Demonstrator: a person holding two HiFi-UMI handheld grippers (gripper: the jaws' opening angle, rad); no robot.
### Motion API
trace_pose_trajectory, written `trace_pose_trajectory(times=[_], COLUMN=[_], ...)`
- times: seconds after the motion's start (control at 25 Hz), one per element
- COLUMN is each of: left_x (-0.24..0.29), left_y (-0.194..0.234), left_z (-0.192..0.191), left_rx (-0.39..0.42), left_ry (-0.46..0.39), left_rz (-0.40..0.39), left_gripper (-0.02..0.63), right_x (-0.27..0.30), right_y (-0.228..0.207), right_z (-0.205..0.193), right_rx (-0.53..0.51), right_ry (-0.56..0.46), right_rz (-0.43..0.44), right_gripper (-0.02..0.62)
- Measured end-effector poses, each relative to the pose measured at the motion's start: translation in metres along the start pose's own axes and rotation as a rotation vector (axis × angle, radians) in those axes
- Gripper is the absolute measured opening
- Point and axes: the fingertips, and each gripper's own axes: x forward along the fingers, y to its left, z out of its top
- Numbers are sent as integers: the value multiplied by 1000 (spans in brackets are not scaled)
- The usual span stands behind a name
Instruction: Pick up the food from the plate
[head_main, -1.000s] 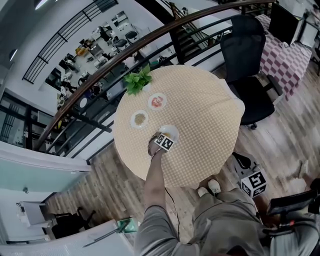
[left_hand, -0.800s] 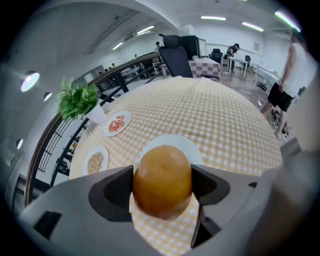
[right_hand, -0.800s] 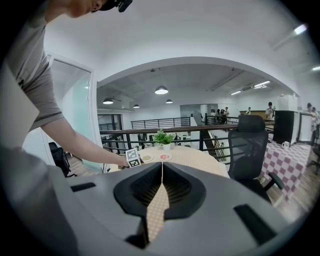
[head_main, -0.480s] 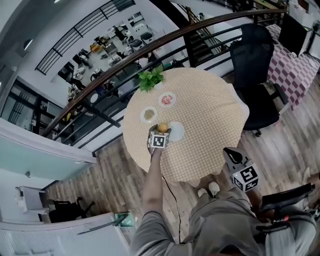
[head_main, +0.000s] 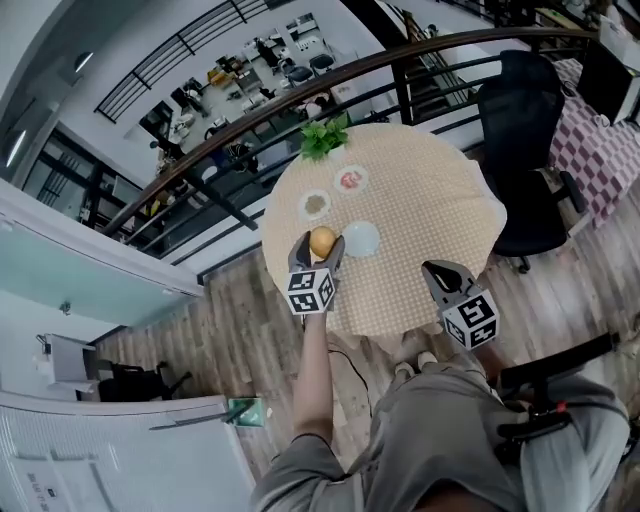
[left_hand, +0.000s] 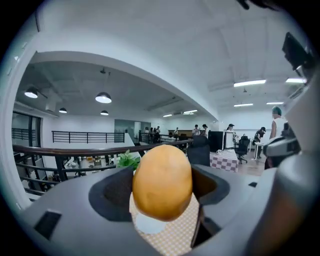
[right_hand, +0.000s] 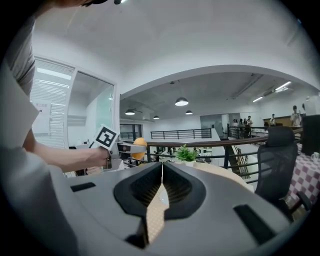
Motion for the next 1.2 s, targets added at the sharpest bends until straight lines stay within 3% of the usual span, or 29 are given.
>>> trace_pose_trajectory(times=[0.2, 0.44, 0.72, 1.2], left_x=[-92, -173, -184, -194], left_y=[-38, -91, -108, -104], left_z=[45, 49, 52, 59], left_rx=[-11, -10, -7, -50], left_ry=[-161, -281, -317, -351], left_rz=[21, 21, 15, 21], left_gripper=[357, 357, 357, 357], right_x=[11, 19, 21, 9], right_y=[20, 43, 68, 64], right_z=[19, 34, 40, 39], right_rx=[-4, -24, -63, -60], right_ry=[-24, -52, -63, -69], right_rz=[54, 132, 191, 162], right_gripper=[17, 17, 17, 17])
